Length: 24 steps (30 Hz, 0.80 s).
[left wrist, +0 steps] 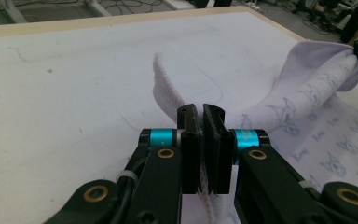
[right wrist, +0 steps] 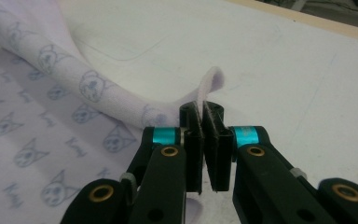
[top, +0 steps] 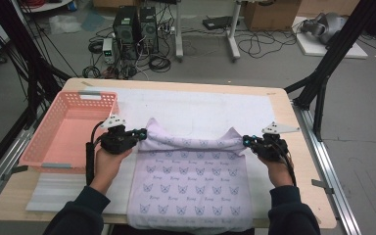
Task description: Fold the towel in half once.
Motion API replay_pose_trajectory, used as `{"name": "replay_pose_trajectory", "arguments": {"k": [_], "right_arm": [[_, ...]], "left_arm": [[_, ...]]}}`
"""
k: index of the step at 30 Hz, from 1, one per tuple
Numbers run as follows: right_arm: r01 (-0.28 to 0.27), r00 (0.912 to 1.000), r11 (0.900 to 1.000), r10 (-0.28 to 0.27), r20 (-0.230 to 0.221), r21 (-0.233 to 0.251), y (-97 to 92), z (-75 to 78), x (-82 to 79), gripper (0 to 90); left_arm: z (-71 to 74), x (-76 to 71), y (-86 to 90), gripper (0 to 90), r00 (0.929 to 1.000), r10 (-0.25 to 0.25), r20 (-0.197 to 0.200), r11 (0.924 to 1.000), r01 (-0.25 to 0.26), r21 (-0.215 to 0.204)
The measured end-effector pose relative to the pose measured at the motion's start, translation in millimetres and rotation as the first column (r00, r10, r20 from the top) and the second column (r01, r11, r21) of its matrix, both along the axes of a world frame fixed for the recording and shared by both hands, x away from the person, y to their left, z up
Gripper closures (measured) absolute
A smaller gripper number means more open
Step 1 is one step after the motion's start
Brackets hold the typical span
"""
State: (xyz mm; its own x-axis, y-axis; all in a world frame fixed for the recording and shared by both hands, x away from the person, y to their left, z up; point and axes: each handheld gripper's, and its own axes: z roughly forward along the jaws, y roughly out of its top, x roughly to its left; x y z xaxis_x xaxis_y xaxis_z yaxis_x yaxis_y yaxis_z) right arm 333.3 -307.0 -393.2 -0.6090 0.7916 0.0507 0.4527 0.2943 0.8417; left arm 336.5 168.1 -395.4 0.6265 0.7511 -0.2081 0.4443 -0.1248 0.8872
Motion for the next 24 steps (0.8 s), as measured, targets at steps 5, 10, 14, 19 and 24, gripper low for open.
{"name": "replay_pose_trajectory", "arguments": {"k": [5, 10, 14, 19, 24], "right_arm": [[-0.021, 0.9996, 0.9992, 0.021, 0.019, 0.034, -4.1, 6.1, -19.1, 86.8], [-0.047, 0.9987, 0.9986, 0.048, 0.016, -0.023, -0.1, 4.9, -38.2, 86.9], [-0.070, 0.9973, 0.9961, 0.069, -0.023, -0.053, -2.2, -1.6, -51.9, 86.8], [-0.090, 0.9941, 0.9945, 0.086, -0.066, -0.053, -6.0, -13.9, -68.5, 86.8], [-0.056, 0.9961, 0.9974, 0.053, -0.070, -0.045, -9.5, -18.8, -68.9, 68.5]], "left_arm": [[-4.3, -15.8, 7.5, 85.2, 0.9999, -0.013, -0.010, 0.9999, 0.013, -0.009], [-8.8, -32.5, 6.3, 85.2, 0.9989, -0.046, -0.014, 0.9984, 0.046, 0.032], [-13.0, -45.9, 7.3, 85.0, 0.9962, -0.080, -0.034, 0.9943, 0.082, 0.068], [-17.9, -55.9, 12.1, 77.2, 0.9948, -0.076, -0.068, 0.9933, 0.081, 0.082], [-19.8, -43.5, 20.6, 46.0, 0.9931, -0.018, -0.115, 0.9998, 0.018, -0.004]]}}
